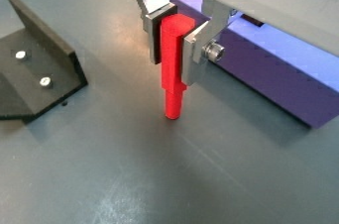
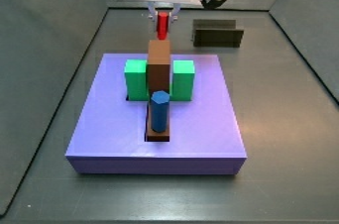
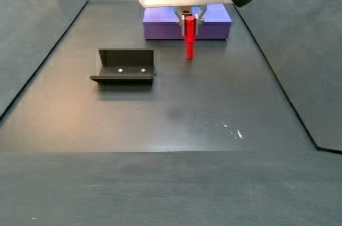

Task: Pick up the red object. Move up. Move to above the board. Insert the red object.
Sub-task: Pick up the red object.

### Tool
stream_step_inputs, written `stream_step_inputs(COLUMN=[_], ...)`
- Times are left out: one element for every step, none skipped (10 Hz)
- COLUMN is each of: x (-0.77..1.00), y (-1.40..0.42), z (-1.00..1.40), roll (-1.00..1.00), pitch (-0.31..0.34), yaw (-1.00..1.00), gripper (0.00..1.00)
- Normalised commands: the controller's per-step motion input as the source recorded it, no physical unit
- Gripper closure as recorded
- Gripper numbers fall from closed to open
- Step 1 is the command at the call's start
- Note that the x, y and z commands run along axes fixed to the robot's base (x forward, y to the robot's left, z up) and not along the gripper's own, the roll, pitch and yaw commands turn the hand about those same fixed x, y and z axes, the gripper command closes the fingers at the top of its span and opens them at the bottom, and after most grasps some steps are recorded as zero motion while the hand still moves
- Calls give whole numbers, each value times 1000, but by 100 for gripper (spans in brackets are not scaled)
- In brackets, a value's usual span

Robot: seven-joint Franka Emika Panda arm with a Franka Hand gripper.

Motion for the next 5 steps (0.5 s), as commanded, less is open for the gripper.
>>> stream_step_inputs(x=[0,0,0,0,0], y=[0,0,0,0,0], z=[0,0,0,0,0], roll=[0,0,0,0,0], pitch=[0,0,0,0,0], yaw=[0,0,0,0,0], gripper=[100,100,100,100,100])
